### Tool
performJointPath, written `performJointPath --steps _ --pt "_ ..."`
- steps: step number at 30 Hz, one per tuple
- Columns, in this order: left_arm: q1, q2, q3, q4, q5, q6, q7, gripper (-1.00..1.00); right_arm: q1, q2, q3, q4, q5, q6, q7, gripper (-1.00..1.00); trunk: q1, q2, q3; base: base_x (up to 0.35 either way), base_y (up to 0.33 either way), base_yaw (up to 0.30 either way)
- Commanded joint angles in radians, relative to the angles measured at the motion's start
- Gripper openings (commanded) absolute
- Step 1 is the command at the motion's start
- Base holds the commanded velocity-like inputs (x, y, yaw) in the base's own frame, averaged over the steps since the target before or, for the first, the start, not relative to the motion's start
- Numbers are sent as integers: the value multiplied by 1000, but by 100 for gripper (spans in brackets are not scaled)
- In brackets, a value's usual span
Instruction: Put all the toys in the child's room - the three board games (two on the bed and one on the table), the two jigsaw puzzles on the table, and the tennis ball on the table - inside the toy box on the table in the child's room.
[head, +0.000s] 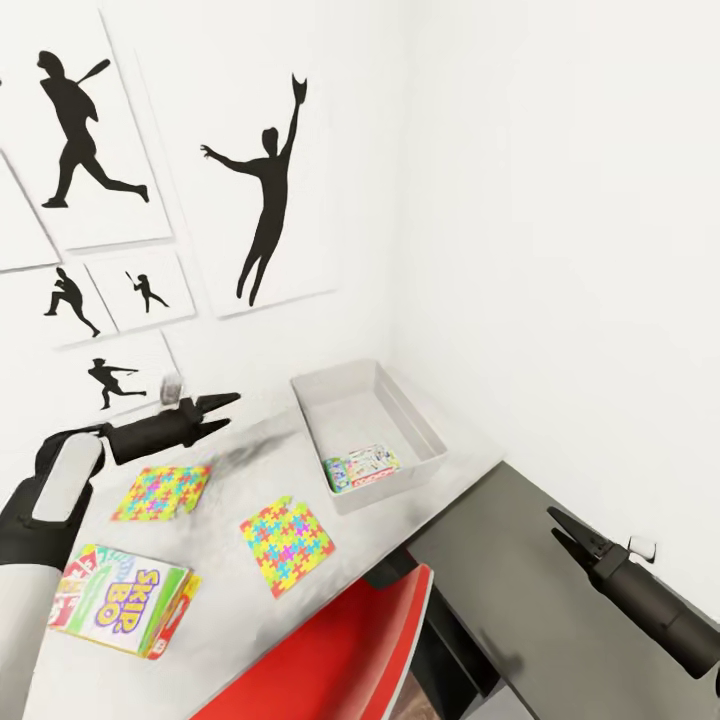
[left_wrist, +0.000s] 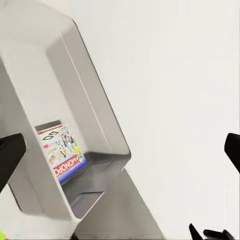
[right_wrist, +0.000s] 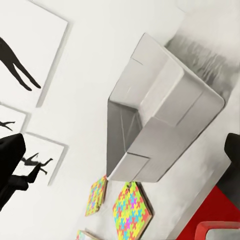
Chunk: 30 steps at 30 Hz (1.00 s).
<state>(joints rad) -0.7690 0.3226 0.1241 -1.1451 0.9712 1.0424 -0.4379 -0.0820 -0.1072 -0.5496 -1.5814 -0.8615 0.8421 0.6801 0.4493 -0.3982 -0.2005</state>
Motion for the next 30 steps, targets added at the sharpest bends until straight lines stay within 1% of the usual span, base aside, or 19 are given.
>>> performJointPath --steps 1,2,4,5,6,7,9,10,12,14,17,22,26,30 --pt "20 26 2 1 10 5 -29 100 -1 0 -1 0 -1 5 2 100 1 -2 0 0 0 -68" --pt "61 70 3 2 30 5 -72 100 -2 1 -1 0 -1 5 2 100 1 -2 1 0 0 -69" --pt "103 102 5 3 42 5 -116 100 -2 1 -1 0 -1 5 1 100 1 -2 4 0 0 -69" --pt "146 125 7 4 49 5 -158 100 -2 2 0 -1 -1 5 2 100 1 -2 6 0 0 -69" --pt "166 134 8 4 51 4 -177 100 -2 3 0 -1 -1 5 2 100 1 -2 7 0 0 -69" --pt "205 149 11 5 55 0 -206 100 -2 3 0 -1 -1 5 2 100 1 -2 9 0 0 -69" --pt "239 161 13 6 57 -4 -227 100 -2 3 -1 -1 -1 5 2 100 1 -2 12 0 0 -69" --pt "267 169 14 7 59 -7 -241 100 -3 3 -1 -1 -1 5 3 100 1 -2 14 0 0 -69" --pt "303 176 15 8 60 -11 -252 100 -3 3 -1 -2 -1 5 7 100 1 -2 17 0 0 -69" --pt "328 180 15 9 60 -14 -259 100 -4 4 0 -2 -1 5 15 100 1 -2 20 0 0 -69" --pt "344 182 18 10 61 -17 -265 100 -5 9 2 -2 0 4 23 100 1 -2 25 0 0 -68" --pt "354 182 20 18 63 -19 -269 100 -5 13 7 -3 2 3 28 100 1 -2 32 0 0 -31" --pt "356 183 23 21 66 -19 -276 100 -5 12 9 -2 2 -23 30 100 1 -2 39 0 0 -6" --pt "356 183 29 23 66 -18 -304 100 -5 13 20 -1 2 -49 29 100 1 -2 45 0 0 -2"
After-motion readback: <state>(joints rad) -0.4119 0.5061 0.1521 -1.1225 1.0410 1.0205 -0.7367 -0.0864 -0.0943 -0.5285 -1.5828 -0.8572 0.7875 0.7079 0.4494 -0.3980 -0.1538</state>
